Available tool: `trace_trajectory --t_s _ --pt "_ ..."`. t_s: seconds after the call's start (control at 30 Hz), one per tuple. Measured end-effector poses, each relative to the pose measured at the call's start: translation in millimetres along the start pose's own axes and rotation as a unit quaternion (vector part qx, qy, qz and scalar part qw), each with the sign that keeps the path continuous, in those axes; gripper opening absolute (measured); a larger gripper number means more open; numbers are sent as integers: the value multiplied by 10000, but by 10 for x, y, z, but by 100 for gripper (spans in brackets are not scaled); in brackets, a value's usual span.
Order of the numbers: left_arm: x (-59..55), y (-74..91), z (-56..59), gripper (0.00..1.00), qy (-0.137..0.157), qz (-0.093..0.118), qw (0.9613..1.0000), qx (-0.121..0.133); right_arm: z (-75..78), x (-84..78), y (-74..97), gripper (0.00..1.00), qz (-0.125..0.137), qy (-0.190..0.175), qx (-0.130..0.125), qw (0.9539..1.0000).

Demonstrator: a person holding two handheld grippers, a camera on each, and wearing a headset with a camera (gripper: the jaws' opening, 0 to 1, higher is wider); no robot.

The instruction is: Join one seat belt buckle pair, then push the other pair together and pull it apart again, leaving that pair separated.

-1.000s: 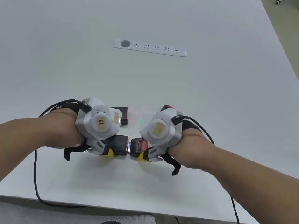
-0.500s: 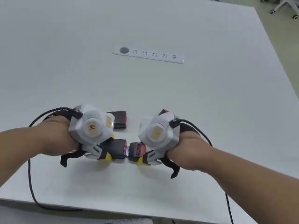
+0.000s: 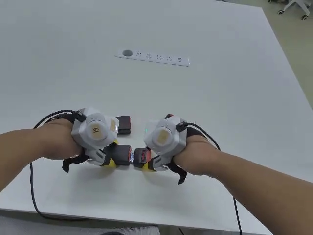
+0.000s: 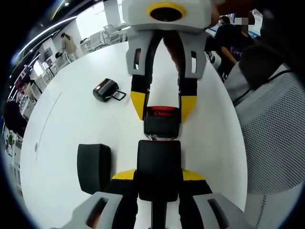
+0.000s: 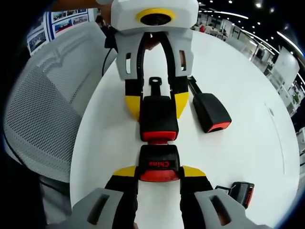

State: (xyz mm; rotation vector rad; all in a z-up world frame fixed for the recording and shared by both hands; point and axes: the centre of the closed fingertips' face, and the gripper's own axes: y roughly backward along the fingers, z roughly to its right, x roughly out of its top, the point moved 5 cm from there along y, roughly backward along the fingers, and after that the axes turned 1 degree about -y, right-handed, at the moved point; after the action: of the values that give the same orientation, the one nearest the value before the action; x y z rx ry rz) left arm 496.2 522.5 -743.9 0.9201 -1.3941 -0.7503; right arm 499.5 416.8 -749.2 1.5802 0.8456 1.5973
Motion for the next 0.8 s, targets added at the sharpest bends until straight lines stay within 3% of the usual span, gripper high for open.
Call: trace_trajectory --t_s 0.4,0.47,0.63,0.8 --pt "17 -16 1 34 -36 -99 9999 -2 -11 2 21 31 15 -1 66 10000" --pt "17 -14 -1 35 7 -94 10000 5 -4 -44 -15 32 -87 58 87 9999" --pt "20 0 4 36 188 -62 9998 59 -19 -64 64 33 84 -215 60 9997" --pt "-11 -3 -13 37 394 -84 9991 159 14 -116 27 38 130 -263 -33 9996"
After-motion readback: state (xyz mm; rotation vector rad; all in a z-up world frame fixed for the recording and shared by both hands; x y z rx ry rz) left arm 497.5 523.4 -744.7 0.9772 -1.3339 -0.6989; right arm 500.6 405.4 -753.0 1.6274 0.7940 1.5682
